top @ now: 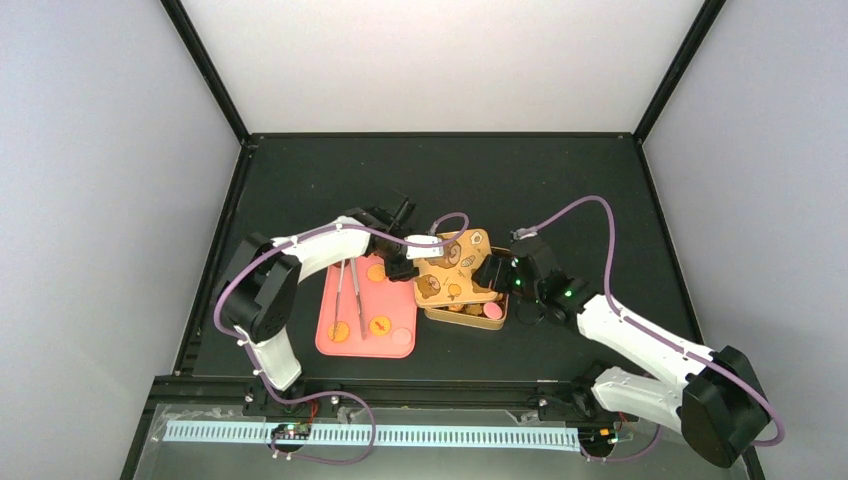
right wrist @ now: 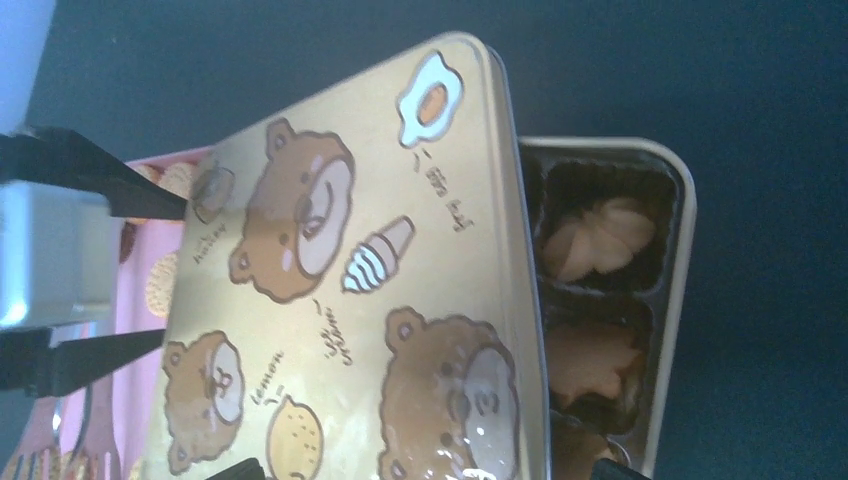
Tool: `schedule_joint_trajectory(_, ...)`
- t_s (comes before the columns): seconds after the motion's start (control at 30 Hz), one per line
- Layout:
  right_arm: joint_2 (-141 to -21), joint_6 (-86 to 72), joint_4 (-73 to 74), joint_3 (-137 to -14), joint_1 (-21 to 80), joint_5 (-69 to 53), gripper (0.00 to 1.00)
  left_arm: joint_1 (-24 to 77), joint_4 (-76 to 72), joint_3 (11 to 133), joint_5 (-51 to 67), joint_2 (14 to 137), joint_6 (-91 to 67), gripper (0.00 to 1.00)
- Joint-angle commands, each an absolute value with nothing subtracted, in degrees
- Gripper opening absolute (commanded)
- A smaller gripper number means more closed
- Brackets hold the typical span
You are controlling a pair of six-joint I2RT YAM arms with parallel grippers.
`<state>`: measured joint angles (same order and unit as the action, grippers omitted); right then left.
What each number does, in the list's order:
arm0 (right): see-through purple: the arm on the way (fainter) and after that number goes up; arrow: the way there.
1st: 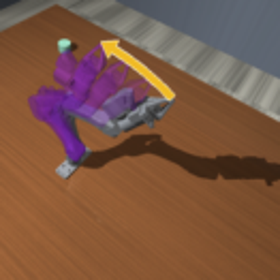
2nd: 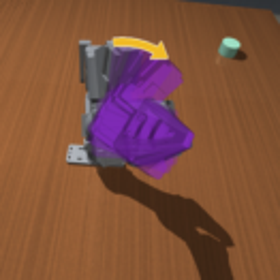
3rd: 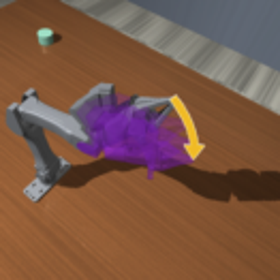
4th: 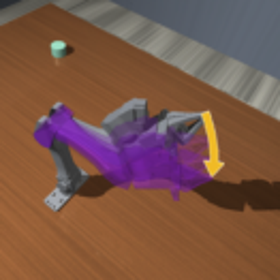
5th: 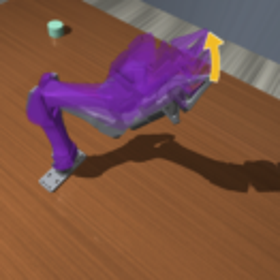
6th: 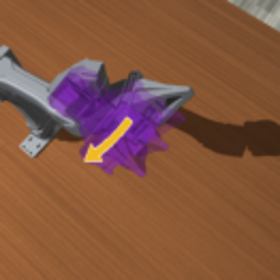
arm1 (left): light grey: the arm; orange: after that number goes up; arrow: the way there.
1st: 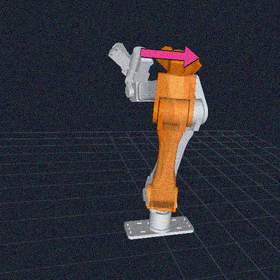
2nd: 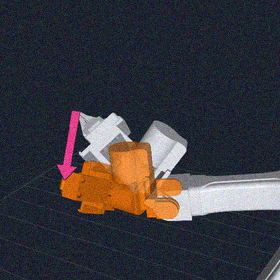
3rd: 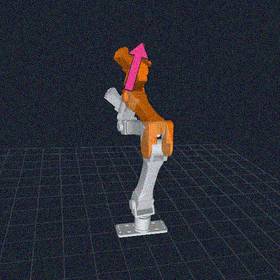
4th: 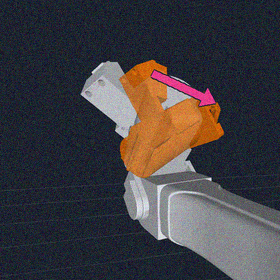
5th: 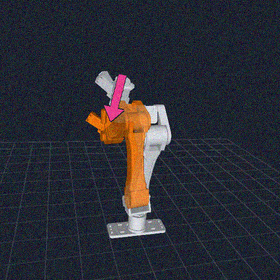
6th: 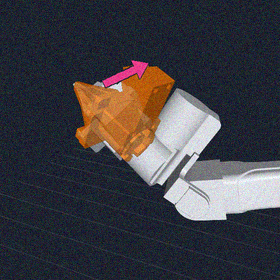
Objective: Pack the cookies
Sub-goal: Place the box lid on the packing box.
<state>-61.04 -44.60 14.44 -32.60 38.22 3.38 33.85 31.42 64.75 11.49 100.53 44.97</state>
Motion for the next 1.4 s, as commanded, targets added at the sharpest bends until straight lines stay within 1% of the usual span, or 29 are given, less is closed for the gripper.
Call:
schedule_joint_trajectory(0.0, -61.6, -41.2, 14.2, -36.4, 37.9, 4.1, 0.86, 34.2, 30.8, 66.4, 9.5, 101.3, 45.6, 0.70)
schedule_joint_trajectory(0.4, -72.6, -35.7, 9.7, -39.2, 31.2, -6.5, 0.86, 34.2, 30.2, 65.0, 8.5, 100.4, 46.4, 0.70)
schedule_joint_trajectory(0.53, -74.4, -35.2, 7.0, -39.2, 29.3, -11.4, 0.83, 34.2, 30.1, 65.2, 8.5, 100.4, 46.5, 0.70)
schedule_joint_trajectory(0.97, -72.2, -41.8, -5.8, -31.8, 23.0, -26.9, 0.74, 34.5, 29.7, 66.9, 9.8, 101.6, 46.1, 0.69)
schedule_joint_trajectory(1.2, -65.9, -44.4, -6.1, -29.4, 22.9, -28.0, 0.70, 35.5, 29.3, 67.4, 9.8, 102.0, 46.2, 0.69)
schedule_joint_trajectory(1.3, -63.6, -44.5, -4.0, -28.4, 22.9, -27.2, 0.69, 35.7, 29.3, 67.7, 9.8, 102.2, 46.2, 0.69)
schedule_joint_trajectory(1.37, -62.8, -44.3, -1.7, -27.6, 22.8, -26.3, 0.66, 35.8, 29.5, 68.0, 10.6, 102.2, 45.9, 0.69)
